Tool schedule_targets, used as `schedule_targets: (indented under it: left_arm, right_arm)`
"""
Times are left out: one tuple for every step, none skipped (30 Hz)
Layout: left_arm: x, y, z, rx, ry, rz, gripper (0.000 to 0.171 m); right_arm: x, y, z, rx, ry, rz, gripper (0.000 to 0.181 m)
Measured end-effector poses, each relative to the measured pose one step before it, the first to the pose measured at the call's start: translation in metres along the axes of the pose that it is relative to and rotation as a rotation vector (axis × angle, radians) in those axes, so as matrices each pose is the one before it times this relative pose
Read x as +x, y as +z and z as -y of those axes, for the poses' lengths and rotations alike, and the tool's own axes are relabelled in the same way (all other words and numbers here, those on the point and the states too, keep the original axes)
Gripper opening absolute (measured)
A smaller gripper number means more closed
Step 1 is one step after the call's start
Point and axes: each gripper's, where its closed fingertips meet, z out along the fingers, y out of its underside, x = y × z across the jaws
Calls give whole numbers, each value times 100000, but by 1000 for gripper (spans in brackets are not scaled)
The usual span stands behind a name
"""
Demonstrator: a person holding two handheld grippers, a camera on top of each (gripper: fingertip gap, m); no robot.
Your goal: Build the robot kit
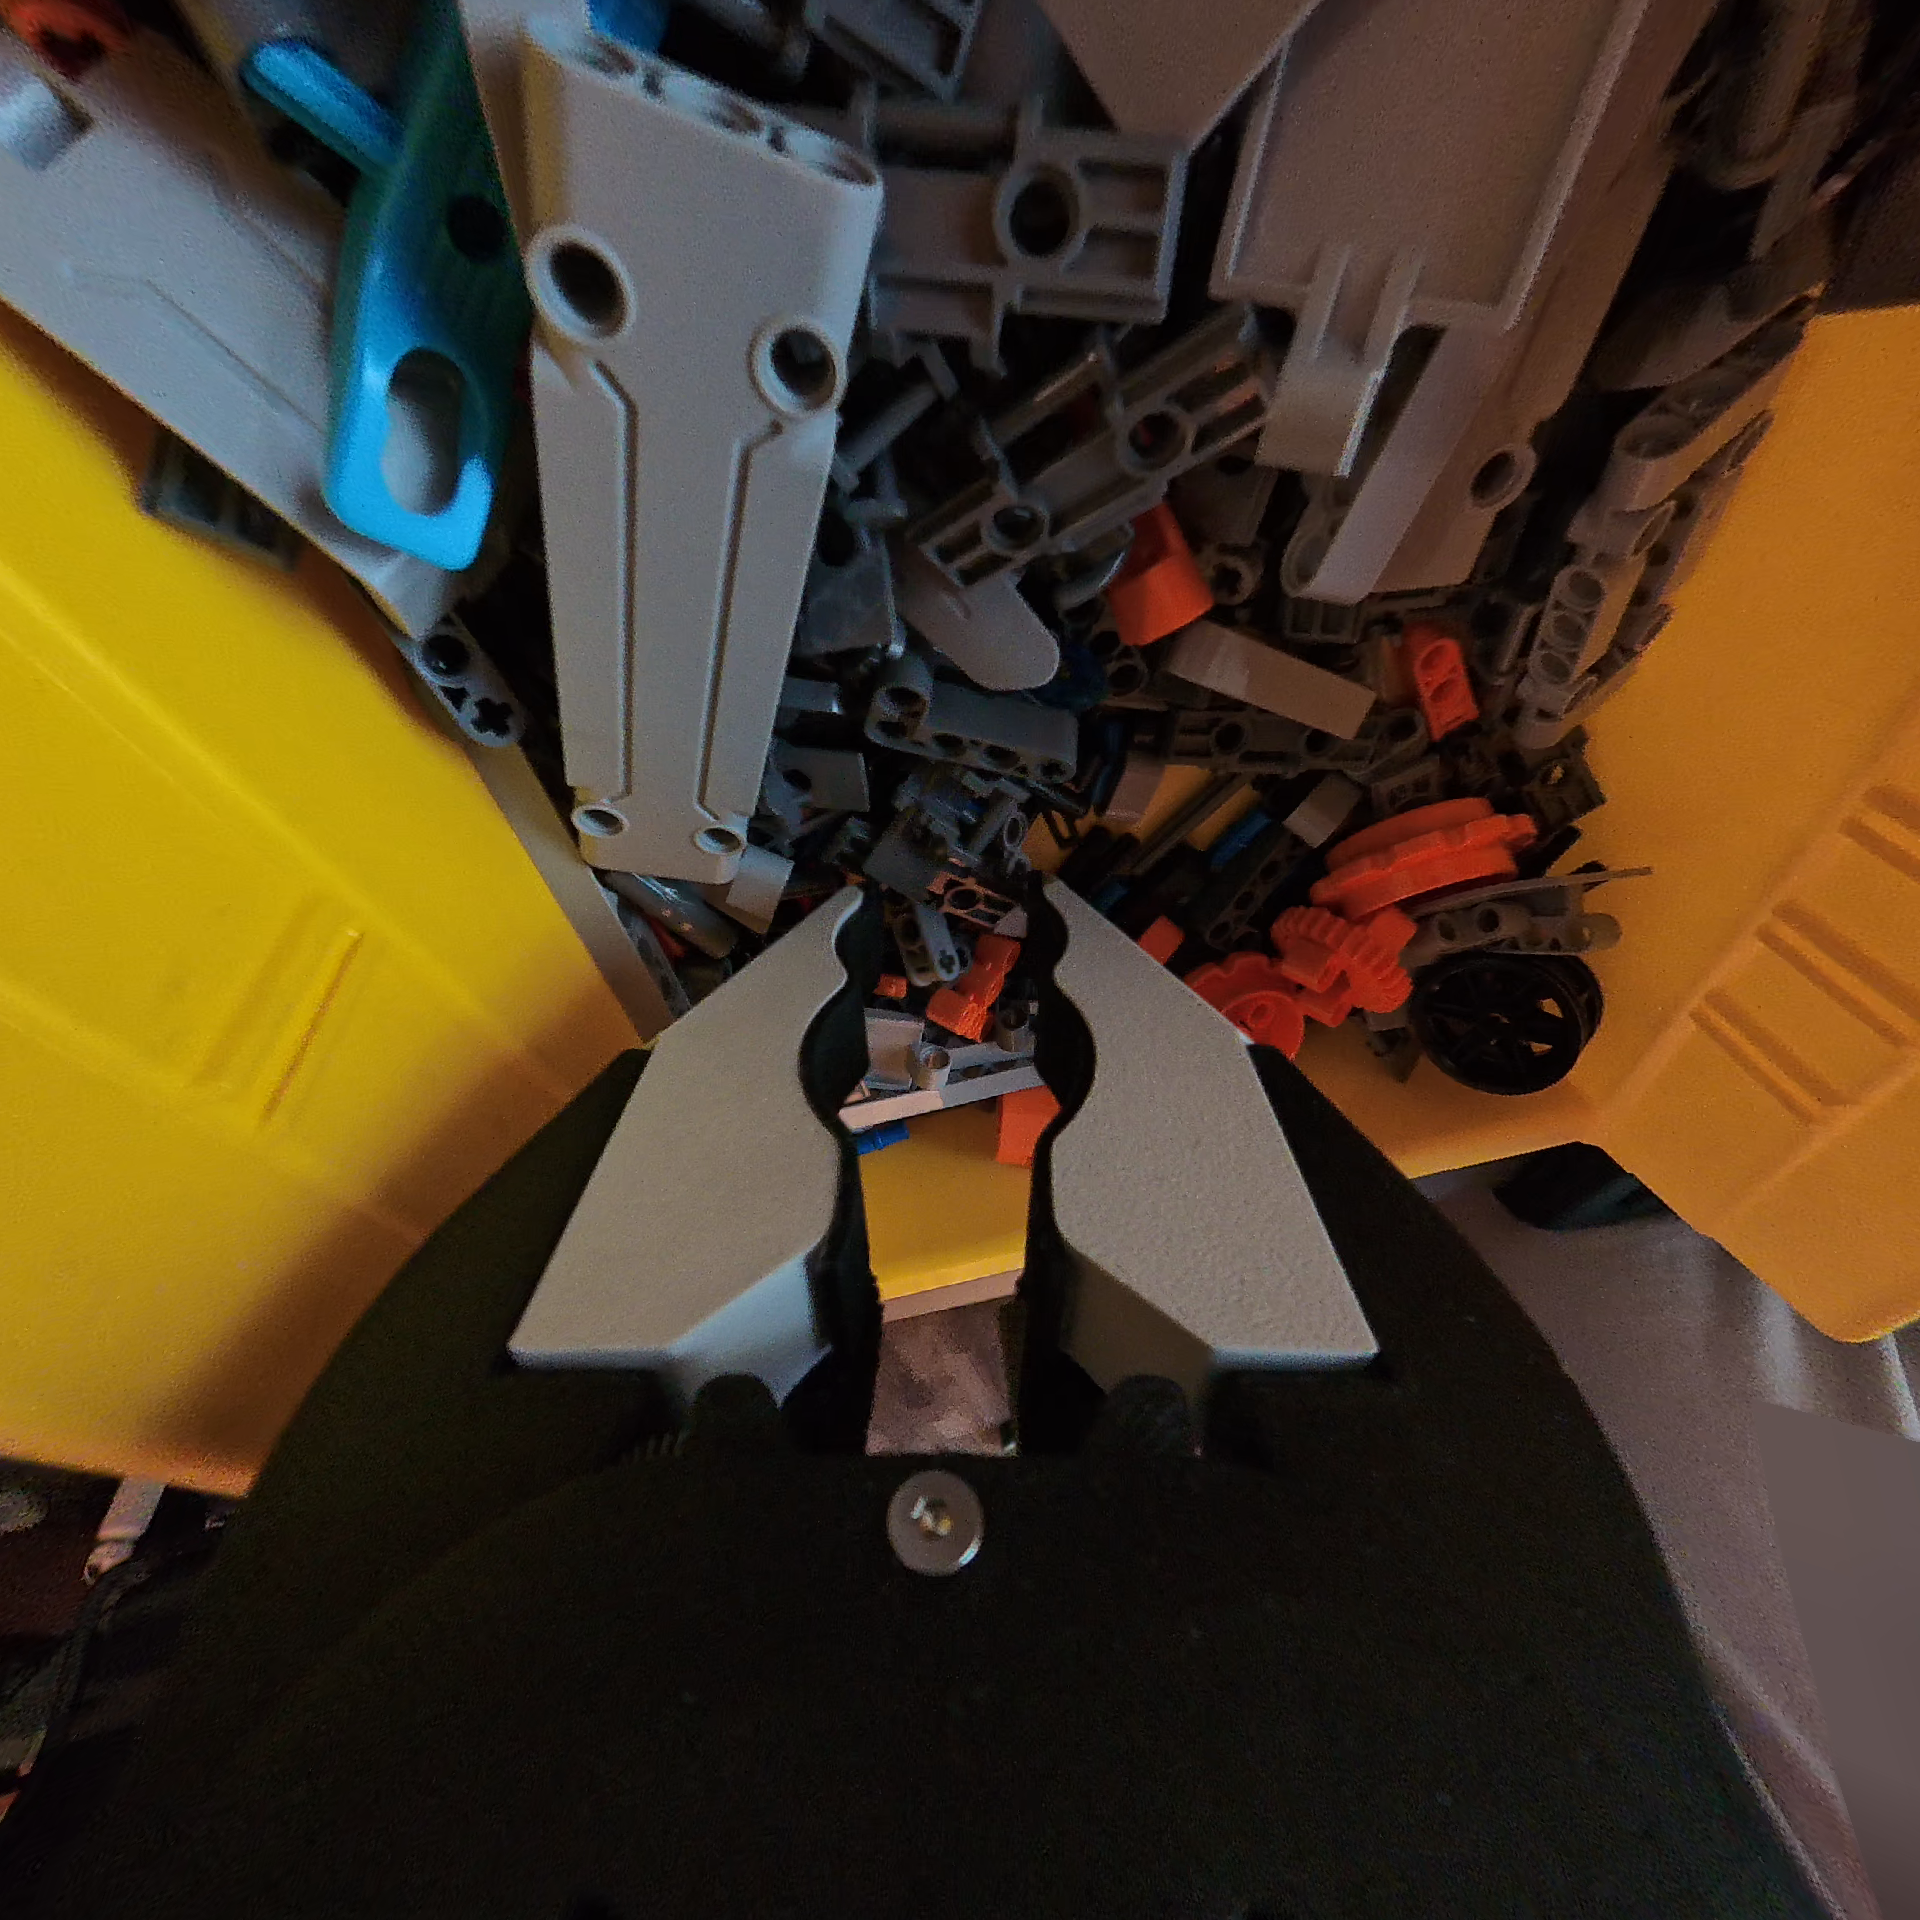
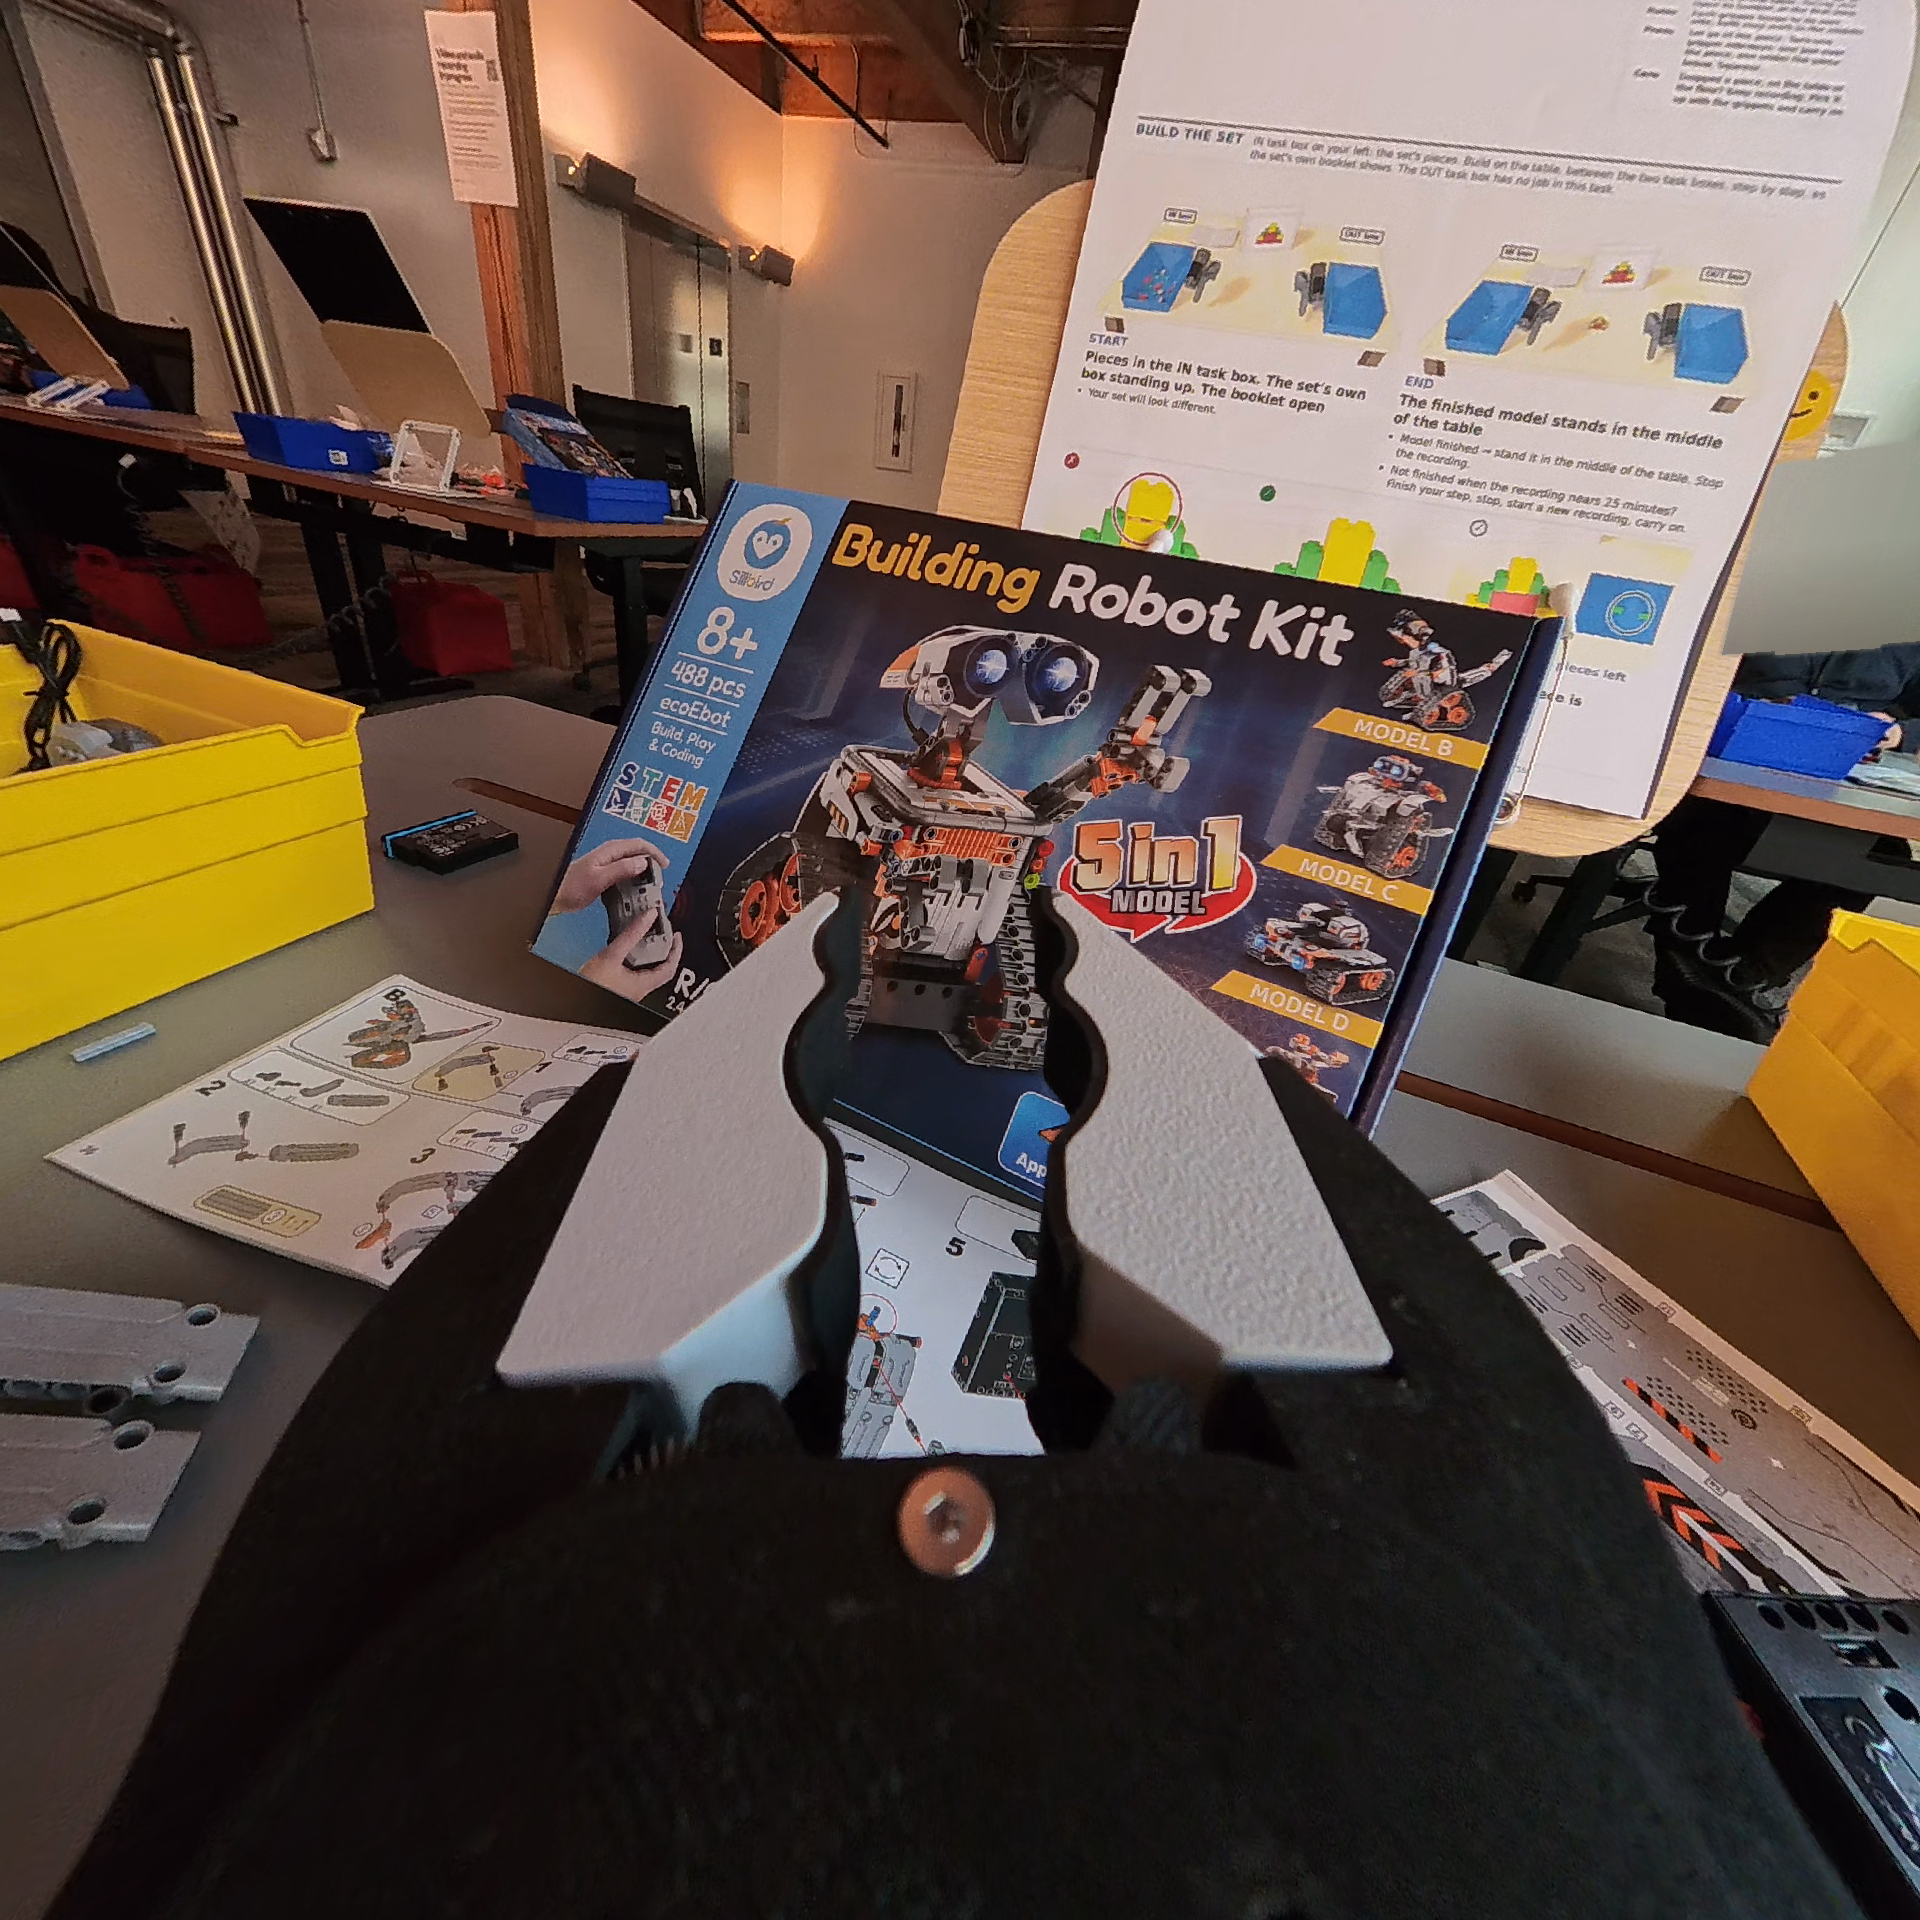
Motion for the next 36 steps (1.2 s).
schedule_targets:
  left_arm:
    - [53, -109, 156, 1007, -57, -277, 25]
    - [46, -92, 99, 718, -8, -160, 25]
    - [11, -59, 35, 274, 104, 71, 25]
    - [5, -53, 29, 108, 123, 135, 24]
    - [21, -94, 108, 496, 68, 42, 24]
    - [32, -153, 250, 1360, 72, -75, 23]
    - [96, -184, 332, 1906, 333, -468, 21]
    - [239, -201, 334, 2038, 853, -1292, 15]
    - [175, -206, 390, 2285, 803, -865, 15]
    - [36, -207, 394, 2105, 303, 33, 15]
    - [55, -164, 333, 1635, -57, -300, 15]
    - [98, -111, 313, 1430, 271, -619, 15]
    - [26, -103, 348, 1597, 689, -84, 15]
    - [-98, -117, 358, 1559, 298, 521, 15]
    - [-160, -111, 333, 1522, -431, 749, 15]
    - [-182, -110, 358, 1678, -814, 575, 15]
    - [-127, -155, 397, 1857, -665, 164, 15]
    - [-120, -191, 432, 2386, -394, 240, 15]
    - [-91, -160, 376, 2322, -461, 203, 15]
    - [-18, -93, 150, 1137, -798, -289, 15]
    - [19, -9, -52, 58, -838, -561, 15]
    - [82, -11, -90, -128, -452, -680, 19]
    - [68, -106, -34, 371, -205, -202, 29]
    - [14, -267, 69, 1264, -143, 652, 35]
    - [-11, -431, 145, 2096, -82, 1153, 40]
    - [42, -515, 102, 2273, 108, 885, 39]
    - [93, -468, -124, 1292, 270, 333, 35]
    - [13, -319, -441, -442, 37, 485, 33]
    - [-98, -98, -753, -2274, -495, 676, 30]
    - [-21, 171, -987, -4165, -707, -210, 25]
    - [88, 444, -1112, -5560, -496, -1171, 24]
    - [13, 652, -1020, -6226, -59, -918, 24]
    - [-226, 681, -689, -5604, 324, 346, 23]
    - [-369, 551, -85, -3206, 341, 1235, 22]
    - [-312, 371, 481, -416, 321, 847, 15]
    - [-128, 269, 683, 796, 135, -206, 11]
  right_arm:
    - [4, 1, -17, -118, -2, -4, 31]
    - [-11, 5, -1, -71, 13, 107, 31]
    - [-29, 9, -8, -57, 32, 150, 31]
    - [-33, 10, -19, -73, -9, 117, 31]
    - [-26, 15, -29, -144, -43, 110, 31]
    - [-31, 18, -51, -223, -35, 155, 31]
    - [-30, 10, -38, -208, -38, 135, 31]
    - [-22, 11, -8, -72, -38, 67, 31]
    - [-10, 0, 0, -2, 14, 63, 31]
    - [-9, 2, -10, -61, 87, 111, 31]
    - [-21, 8, -23, -152, 106, 142, 31]
    - [-27, -3, -3, -98, 31, 118, 31]
    - [-18, -7, 10, -10, -43, 73, 31]
    - [-17, -4, 5, 26, -44, 55, 31]
    - [-16, 1, 6, -39, -51, 84, 31]
    - [-15, 9, -12, -98, -92, 42, 31]
    - [1, -6, -11, -82, -60, 21, 31]
    - [-8, -2, 4, -39, 52, 37, 31]
    - [-11, -3, 9, 3, 80, 117, 31]
    - [-8, 9, -7, -56, -38, 34, 31]
    - [20, 1, -28, -121, -92, -80, 31]
    - [-18, 12, -29, -136, 5, 100, 31]
    - [-19, 14, -39, -196, 111, 142, 31]
    - [-26, 19, -35, -175, 66, 150, 31]
    - [-27, 15, -40, -150, -29, 102, 31]
    - [-23, 13, -33, -175, -68, 103, 31]
    - [-31, 21, -26, -192, -4, 164, 31]
    - [-46, 15, -20, -153, 54, 214, 31]
    - [-38, 0, -1, -94, -22, 162, 31]
    - [-7, 5, -10, -20, -133, -27, 32]
    - [-12, 5, -1, -23, -119, 13, 31]
    - [-15, 6, -12, -92, -36, 86, 31]
    - [-21, 10, -21, -94, -63, 59, 31]
    - [-12, 6, -27, -138, -133, 37, 31]
    - [9, 15, -29, -147, -181, -66, 31]
    - [14, -4, -8, -56, -102, -48, 31]
